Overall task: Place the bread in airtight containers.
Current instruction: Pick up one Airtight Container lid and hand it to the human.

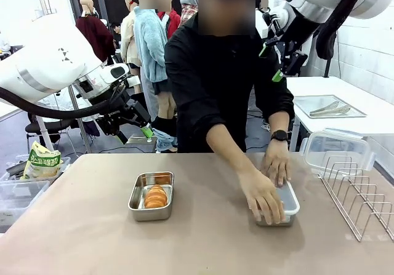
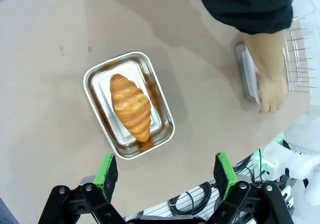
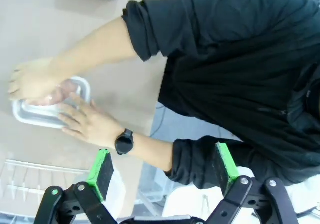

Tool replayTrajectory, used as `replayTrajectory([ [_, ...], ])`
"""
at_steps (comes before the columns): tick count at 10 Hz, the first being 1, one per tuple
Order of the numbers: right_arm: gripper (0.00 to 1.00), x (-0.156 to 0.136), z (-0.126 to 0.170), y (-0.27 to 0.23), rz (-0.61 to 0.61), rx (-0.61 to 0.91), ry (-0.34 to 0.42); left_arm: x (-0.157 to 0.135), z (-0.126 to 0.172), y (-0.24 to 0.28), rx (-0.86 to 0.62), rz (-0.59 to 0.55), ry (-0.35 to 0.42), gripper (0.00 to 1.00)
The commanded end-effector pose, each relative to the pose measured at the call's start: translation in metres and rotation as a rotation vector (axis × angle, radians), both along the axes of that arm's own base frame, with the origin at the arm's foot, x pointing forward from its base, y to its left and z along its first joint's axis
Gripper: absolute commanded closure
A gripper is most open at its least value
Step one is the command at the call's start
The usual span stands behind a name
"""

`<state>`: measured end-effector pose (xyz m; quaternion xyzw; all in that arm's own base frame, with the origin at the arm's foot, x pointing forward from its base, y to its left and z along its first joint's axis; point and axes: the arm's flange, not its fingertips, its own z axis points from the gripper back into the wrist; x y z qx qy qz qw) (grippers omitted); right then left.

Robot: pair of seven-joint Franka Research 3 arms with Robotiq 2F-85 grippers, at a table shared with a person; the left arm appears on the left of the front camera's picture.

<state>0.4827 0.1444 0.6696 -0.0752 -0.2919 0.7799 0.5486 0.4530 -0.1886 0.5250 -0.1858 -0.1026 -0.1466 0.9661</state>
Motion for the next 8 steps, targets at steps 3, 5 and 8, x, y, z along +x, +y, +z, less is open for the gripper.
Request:
replayTrajectory([
  [3,0.0,-0.02,0.012,-0.063,-0.356,0.05,0.099,0.001,0.001,0.001,0.019,0.004,-0.005,0.0],
  [5,0.0,-0.027,0.004,-0.095,-0.562,0.098,0.13,0.001,0.001,0.001,0.019,0.004,-0.005,0.0],
  [8,0.0,-0.038,-0.019,-0.131,-0.806,0.128,0.227,0.001,0.001,0.001,0.019,0.004,-0.005,0.0],
])
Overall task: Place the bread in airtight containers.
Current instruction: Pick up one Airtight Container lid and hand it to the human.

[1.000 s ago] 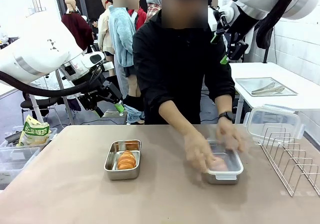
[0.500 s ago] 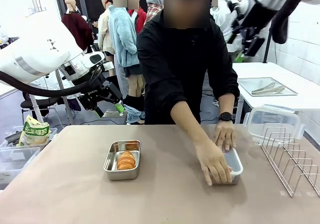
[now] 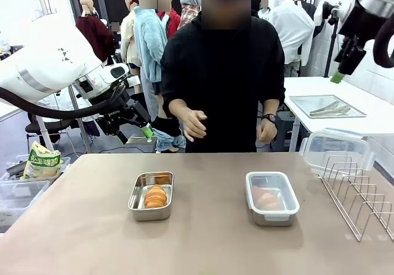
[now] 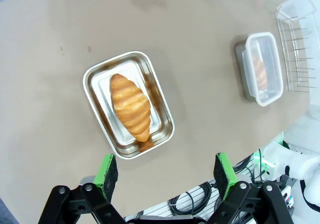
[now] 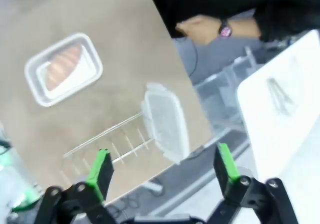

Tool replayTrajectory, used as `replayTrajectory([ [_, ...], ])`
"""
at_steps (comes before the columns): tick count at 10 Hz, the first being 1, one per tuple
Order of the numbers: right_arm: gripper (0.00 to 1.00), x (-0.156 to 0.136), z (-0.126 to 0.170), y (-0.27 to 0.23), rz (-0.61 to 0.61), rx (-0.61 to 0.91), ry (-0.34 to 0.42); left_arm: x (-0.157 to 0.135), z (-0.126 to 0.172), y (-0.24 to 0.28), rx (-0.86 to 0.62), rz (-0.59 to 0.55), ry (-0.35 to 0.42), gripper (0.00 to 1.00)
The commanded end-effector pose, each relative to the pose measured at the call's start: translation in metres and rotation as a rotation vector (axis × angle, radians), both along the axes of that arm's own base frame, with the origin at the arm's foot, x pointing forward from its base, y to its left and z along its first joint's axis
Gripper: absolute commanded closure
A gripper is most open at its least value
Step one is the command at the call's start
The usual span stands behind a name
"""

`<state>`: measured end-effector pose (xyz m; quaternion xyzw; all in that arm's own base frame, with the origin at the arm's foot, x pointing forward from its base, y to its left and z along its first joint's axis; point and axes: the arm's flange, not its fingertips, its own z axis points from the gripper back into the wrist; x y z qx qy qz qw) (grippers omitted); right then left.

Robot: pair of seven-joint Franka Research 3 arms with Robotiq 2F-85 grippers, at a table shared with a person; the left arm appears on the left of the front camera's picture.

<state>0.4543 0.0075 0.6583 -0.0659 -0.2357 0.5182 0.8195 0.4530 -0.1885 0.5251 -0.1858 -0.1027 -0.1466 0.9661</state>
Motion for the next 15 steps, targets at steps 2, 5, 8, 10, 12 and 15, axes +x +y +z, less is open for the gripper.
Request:
replayTrajectory([
  [2,0.0,-0.024,-0.024,-0.017,-0.166,0.035,0.135,0.001,0.001,0.001,0.019,0.004,-0.005,0.0],
  [5,0.0,-0.034,-0.031,-0.034,-0.219,0.066,0.174,0.001,0.001,0.001,0.019,0.004,-0.005,0.0],
  [8,0.0,-0.029,-0.032,-0.037,-0.202,0.074,0.155,0.001,0.001,0.001,0.019,0.004,-0.005,0.0],
  [10,0.0,-0.032,-0.03,-0.04,-0.198,0.069,0.173,0.001,0.001,0.001,0.019,0.004,-0.005,0.0],
  [12,0.0,-0.032,-0.03,-0.04,-0.198,0.069,0.173,0.001,0.001,0.001,0.019,0.004,-0.005,0.0],
  [15,0.0,-0.021,-0.03,-0.047,-0.181,0.019,0.159,0.001,0.001,0.001,0.019,0.004,-0.005,0.0],
])
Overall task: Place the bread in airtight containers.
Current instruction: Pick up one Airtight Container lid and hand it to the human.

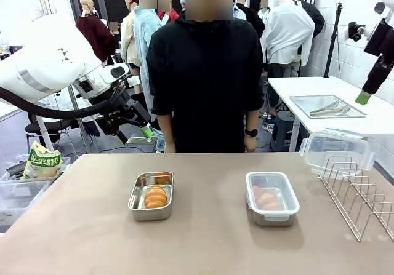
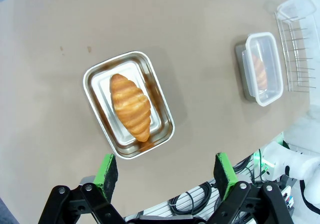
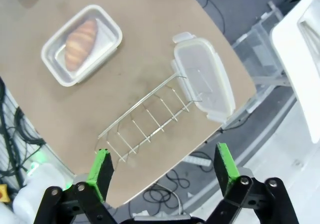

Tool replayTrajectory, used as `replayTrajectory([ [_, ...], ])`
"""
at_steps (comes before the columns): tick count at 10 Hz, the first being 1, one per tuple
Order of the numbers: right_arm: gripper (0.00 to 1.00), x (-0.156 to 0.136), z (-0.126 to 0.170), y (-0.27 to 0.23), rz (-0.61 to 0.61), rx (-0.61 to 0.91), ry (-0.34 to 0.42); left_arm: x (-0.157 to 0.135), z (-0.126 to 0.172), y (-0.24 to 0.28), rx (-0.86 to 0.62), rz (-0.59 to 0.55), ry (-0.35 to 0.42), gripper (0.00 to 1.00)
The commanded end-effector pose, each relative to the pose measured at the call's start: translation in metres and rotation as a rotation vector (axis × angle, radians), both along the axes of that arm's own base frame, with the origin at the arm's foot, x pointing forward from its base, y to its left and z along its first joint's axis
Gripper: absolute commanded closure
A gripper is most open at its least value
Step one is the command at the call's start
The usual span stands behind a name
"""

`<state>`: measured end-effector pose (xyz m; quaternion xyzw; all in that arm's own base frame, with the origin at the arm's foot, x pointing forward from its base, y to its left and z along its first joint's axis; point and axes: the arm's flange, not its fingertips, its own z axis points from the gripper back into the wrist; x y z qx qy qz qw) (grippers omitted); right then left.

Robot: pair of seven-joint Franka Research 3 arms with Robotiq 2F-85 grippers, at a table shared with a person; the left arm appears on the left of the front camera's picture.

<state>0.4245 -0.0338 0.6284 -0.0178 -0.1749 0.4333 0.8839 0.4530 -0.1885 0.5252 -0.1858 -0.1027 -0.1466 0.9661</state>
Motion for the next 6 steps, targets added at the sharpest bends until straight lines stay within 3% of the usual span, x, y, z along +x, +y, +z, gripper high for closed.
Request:
replayTrajectory([
  [1,0.0,0.025,0.0,-0.012,0.093,-0.1,-0.004,0.001,0.001,0.001,0.019,0.004,-0.005,0.0],
  [2,0.0,0.048,-0.003,-0.02,0.158,-0.135,0.013,0.001,0.001,0.001,0.019,0.004,-0.005,0.0],
  [4,0.0,0.103,-0.018,-0.042,0.497,-0.075,0.138,0.001,0.001,0.001,0.019,0.004,-0.005,0.0],
  [6,0.0,0.151,-0.041,-0.044,0.615,-0.067,0.151,0.001,0.001,0.001,0.019,0.004,-0.005,0.0],
])
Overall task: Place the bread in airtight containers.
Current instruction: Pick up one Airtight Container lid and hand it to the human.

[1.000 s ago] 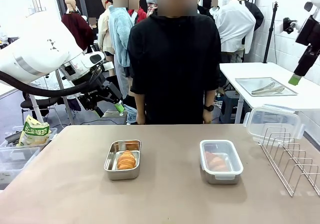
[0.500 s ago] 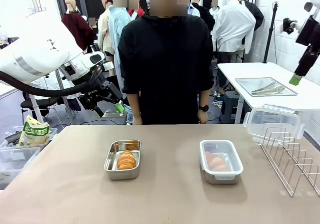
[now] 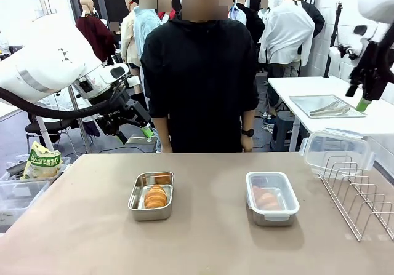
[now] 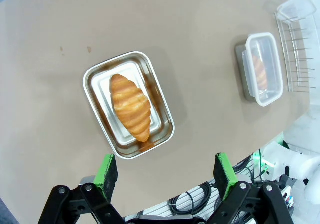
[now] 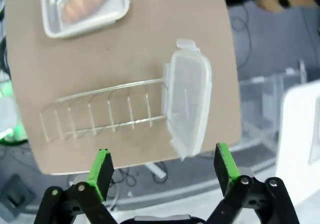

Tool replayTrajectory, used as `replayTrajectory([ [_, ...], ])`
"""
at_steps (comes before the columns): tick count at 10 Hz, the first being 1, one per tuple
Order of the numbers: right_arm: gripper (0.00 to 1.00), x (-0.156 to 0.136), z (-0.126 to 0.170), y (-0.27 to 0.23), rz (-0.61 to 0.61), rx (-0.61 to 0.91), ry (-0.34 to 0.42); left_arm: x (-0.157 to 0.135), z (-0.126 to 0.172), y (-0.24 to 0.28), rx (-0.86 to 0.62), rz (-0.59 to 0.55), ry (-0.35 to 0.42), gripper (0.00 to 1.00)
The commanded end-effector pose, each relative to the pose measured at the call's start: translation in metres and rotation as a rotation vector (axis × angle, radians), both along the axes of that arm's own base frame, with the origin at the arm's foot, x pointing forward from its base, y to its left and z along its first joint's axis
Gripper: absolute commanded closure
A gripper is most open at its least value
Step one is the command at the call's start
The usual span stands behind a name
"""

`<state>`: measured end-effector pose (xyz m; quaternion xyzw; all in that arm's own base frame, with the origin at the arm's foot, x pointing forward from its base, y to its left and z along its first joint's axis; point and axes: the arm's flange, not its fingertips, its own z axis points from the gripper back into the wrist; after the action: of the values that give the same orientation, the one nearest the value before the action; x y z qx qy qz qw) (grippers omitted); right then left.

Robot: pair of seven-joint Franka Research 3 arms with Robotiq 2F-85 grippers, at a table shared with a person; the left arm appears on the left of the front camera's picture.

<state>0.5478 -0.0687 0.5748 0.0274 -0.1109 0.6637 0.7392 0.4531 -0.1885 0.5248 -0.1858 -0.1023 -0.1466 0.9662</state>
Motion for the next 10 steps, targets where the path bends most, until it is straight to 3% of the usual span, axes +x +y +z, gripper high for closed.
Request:
replayTrajectory([
  [1,0.0,0.037,0.004,-0.003,0.108,-0.022,0.052,0.0,0.001,0.001,0.019,0.004,-0.006,0.0],
  [3,0.0,0.049,-0.014,0.004,0.138,-0.075,0.092,0.0,0.001,0.001,0.019,0.004,-0.006,0.0],
  [4,0.0,0.056,-0.012,0.006,-0.115,-0.137,0.11,0.0,0.001,0.001,0.019,0.004,-0.006,0.0],
  [5,0.0,0.045,-0.023,0.006,0.134,-0.031,0.065,0.0,0.001,0.001,0.019,0.004,-0.006,0.0],
  [6,0.0,0.045,-0.023,0.006,0.134,-0.031,0.065,0.0,0.001,0.001,0.019,0.004,-0.006,0.0],
  [7,0.0,0.051,-0.021,0.006,0.053,-0.073,0.081,0.0,0.001,0.001,0.019,0.004,-0.006,0.0],
  [8,0.0,0.049,-0.034,0.004,0.112,-0.1,0.107,0.0,0.001,0.001,0.019,0.004,-0.006,0.0],
  [10,0.0,0.078,-0.071,-0.018,0.19,-0.013,0.187,0.0,0.001,0.001,0.019,0.004,-0.006,0.0],
])
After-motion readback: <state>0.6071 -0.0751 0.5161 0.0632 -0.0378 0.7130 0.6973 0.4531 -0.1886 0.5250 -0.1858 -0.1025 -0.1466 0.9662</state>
